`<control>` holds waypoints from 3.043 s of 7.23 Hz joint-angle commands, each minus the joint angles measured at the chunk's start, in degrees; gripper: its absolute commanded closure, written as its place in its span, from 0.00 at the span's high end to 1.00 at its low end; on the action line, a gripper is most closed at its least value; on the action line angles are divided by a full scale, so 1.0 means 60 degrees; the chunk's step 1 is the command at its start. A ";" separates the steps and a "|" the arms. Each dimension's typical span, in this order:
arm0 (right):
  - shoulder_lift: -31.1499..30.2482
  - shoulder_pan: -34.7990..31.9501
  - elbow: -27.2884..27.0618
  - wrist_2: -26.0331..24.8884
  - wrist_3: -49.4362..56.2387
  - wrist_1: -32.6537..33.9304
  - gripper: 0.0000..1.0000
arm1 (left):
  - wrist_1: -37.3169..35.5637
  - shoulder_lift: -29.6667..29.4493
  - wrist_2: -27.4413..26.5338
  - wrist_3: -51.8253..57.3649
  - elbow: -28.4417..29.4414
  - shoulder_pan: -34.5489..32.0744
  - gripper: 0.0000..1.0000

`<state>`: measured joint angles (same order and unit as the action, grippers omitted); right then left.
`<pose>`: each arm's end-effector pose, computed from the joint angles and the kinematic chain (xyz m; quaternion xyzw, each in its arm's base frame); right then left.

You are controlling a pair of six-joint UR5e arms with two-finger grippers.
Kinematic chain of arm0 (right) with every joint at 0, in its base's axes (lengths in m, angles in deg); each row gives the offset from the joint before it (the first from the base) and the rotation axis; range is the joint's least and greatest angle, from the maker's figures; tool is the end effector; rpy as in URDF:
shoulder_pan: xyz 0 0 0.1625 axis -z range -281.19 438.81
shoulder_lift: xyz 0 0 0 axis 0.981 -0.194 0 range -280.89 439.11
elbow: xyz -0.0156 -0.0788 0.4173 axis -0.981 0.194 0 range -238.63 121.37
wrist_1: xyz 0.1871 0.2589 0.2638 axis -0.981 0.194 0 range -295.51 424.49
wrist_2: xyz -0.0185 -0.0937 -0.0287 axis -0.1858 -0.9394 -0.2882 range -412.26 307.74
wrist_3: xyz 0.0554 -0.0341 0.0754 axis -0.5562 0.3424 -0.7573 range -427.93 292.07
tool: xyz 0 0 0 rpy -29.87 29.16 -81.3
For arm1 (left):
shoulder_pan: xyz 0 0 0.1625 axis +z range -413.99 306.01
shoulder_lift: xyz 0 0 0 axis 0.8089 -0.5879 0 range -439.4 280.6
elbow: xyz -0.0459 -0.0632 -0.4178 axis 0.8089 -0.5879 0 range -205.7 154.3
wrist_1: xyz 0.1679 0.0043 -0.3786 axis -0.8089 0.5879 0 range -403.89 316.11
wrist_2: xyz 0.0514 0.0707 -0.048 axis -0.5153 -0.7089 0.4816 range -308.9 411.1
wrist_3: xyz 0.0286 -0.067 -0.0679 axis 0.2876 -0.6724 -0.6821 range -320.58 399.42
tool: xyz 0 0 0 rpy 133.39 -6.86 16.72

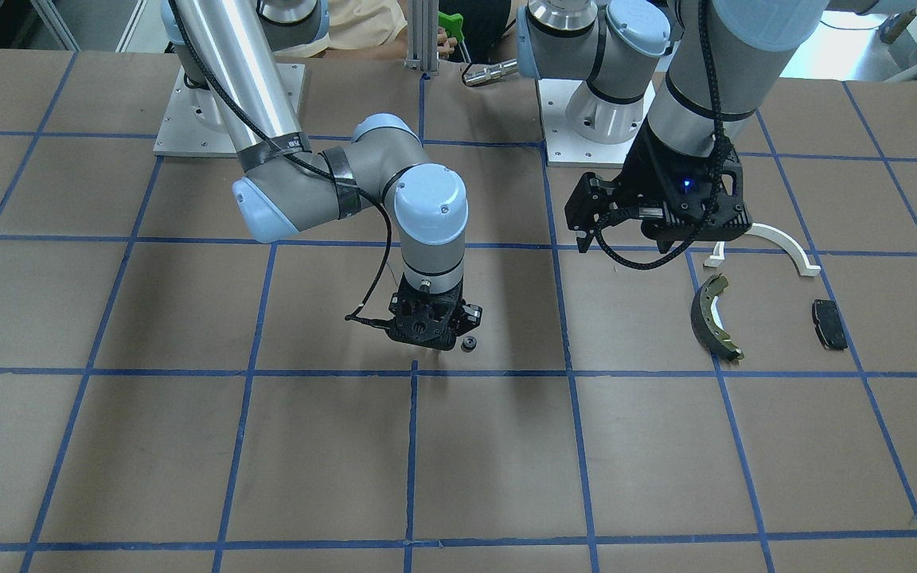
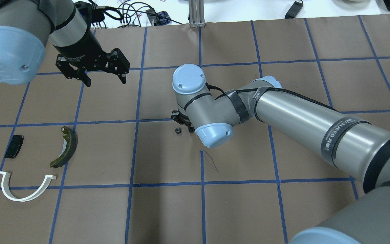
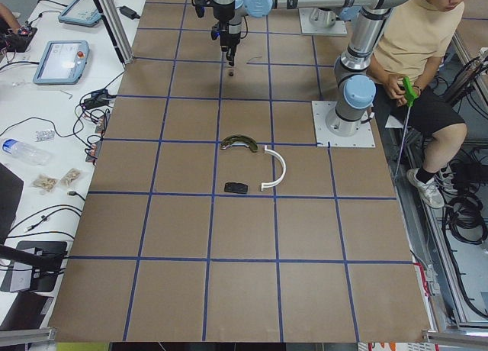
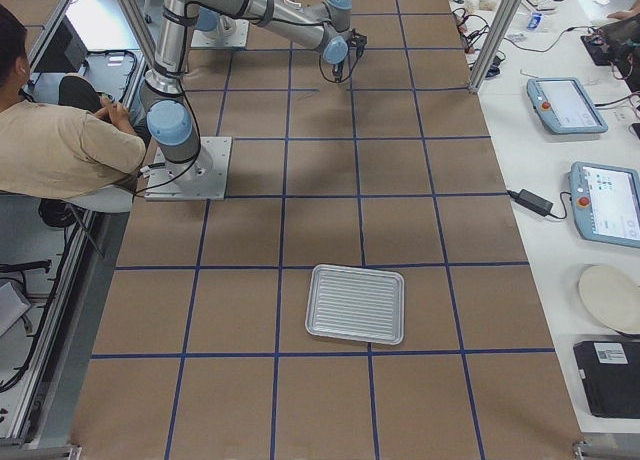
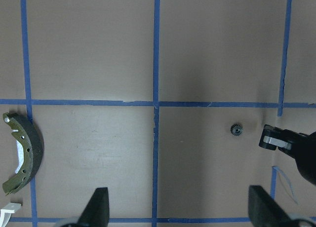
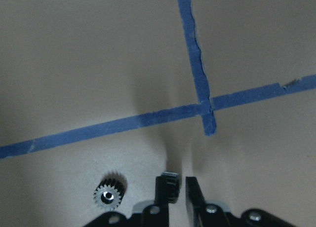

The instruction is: Place bearing gear from tray to pile

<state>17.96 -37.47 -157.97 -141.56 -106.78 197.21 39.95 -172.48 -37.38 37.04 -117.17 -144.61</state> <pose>0.3955 -0.4969 0.2008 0.1091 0.9932 -0.0300 0.0265 -0.1415 -0.5146 0.4592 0.0151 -0.9997 0.0137 0.0136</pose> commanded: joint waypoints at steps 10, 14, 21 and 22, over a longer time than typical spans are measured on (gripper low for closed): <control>-0.4103 0.4014 0.2173 -0.0221 0.5963 -0.6298 1.00 | -0.0175 0.0293 0.0010 -0.0029 -0.0547 0.0000 1.00; -0.4278 0.4101 0.2306 -0.0147 0.6709 -0.7133 1.00 | -0.0175 0.0293 0.0010 -0.0014 -0.0562 0.0000 1.00; -0.4280 0.4145 0.2261 -0.0162 0.6827 -0.7222 1.00 | -0.0175 0.0293 0.0010 -0.0014 -0.0547 0.0000 1.00; -0.4280 0.4145 0.2247 -0.0220 0.6827 -0.7222 1.00 | -0.0175 0.0293 -0.0005 0.0000 -0.0547 0.0000 1.00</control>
<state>-7.73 -12.60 -144.44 -142.56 -65.81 153.93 38.90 -170.72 -37.33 36.97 -120.45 -144.61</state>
